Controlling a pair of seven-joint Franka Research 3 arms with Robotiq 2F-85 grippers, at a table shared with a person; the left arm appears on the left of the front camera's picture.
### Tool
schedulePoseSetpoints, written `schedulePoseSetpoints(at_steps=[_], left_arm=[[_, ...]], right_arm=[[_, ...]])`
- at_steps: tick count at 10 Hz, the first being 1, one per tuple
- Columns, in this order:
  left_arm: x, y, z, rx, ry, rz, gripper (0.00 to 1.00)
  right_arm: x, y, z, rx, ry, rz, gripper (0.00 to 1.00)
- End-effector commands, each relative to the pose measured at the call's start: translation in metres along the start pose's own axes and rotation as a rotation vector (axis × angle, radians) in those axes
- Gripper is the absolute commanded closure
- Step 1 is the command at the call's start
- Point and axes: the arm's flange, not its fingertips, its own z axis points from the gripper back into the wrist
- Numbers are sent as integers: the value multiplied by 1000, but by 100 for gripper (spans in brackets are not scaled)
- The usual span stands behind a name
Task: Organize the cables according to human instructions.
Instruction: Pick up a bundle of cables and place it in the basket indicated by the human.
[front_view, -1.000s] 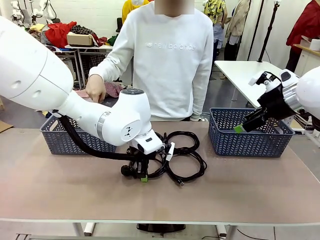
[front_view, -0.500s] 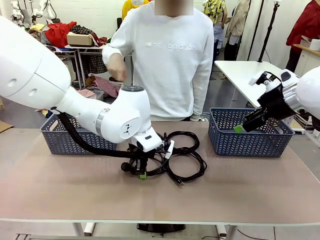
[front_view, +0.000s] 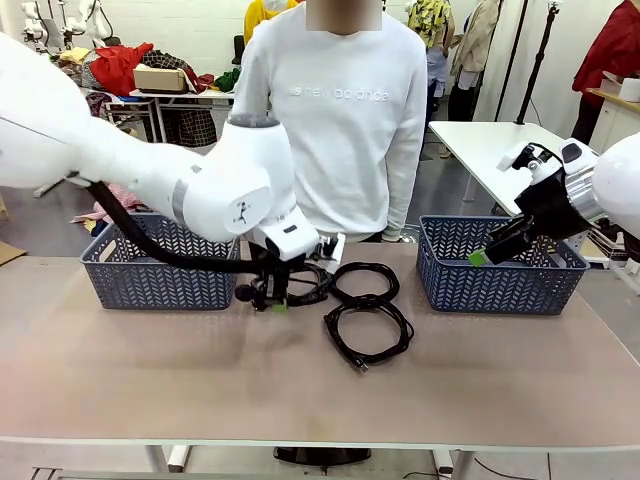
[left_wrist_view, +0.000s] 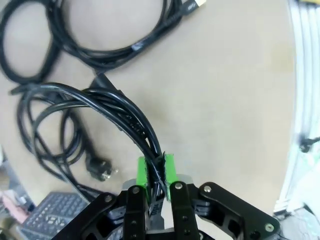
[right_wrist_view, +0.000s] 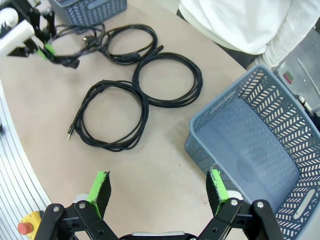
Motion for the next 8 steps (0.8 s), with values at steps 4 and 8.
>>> schedulePoseSetpoints(at_steps=[4, 8], left_arm=[[-43, 49, 77, 127, 69, 63, 100], [-108, 78, 104, 179, 72, 194, 100]], right_arm=[[-1, -2, 0, 7, -5, -2, 0], [-1, -2, 0, 7, -5, -2, 0]])
